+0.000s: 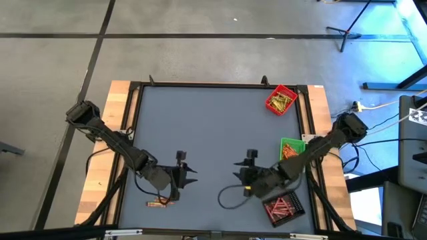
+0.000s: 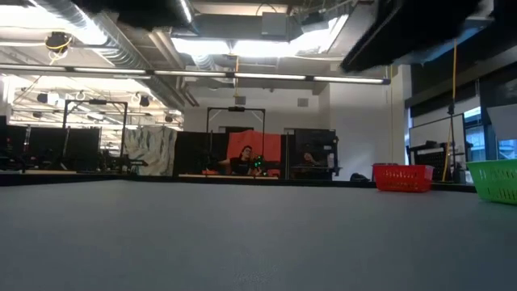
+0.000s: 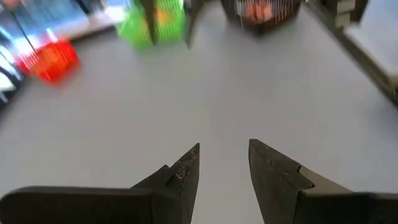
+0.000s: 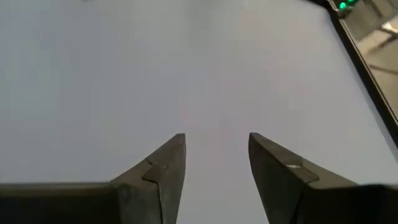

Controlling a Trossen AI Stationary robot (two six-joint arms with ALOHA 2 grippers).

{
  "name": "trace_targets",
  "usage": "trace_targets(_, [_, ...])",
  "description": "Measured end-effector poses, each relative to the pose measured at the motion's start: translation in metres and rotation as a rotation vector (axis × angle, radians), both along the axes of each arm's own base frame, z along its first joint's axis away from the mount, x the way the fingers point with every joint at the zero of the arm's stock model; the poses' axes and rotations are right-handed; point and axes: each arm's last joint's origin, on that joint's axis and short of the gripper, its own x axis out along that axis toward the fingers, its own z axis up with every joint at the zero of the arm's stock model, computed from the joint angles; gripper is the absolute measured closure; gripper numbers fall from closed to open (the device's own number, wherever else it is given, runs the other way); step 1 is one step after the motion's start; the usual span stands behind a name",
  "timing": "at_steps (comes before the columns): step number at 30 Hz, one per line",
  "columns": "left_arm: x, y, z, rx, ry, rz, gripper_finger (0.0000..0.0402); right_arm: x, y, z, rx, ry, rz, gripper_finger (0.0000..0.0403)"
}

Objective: Sort crayons
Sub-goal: Put the light green crayon into the red bin

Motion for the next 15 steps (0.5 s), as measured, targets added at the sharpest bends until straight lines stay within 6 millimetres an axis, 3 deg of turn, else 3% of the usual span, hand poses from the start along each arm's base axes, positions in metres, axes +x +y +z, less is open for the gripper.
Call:
trace_targets(8, [-0.026, 0.000, -0.025, -0.217, 0.396, 0.056, 0.0280, 0.024, -0.031, -0.010, 0.013, -0.082, 0.124, 0.0246])
trace_targets(15, [-0.054, -0.021, -0.029, -0.420, 0.649, 0.087, 0.0280, 0.036, -0.050, -0.008, 0.077, -0.094, 0.161, 0.0248])
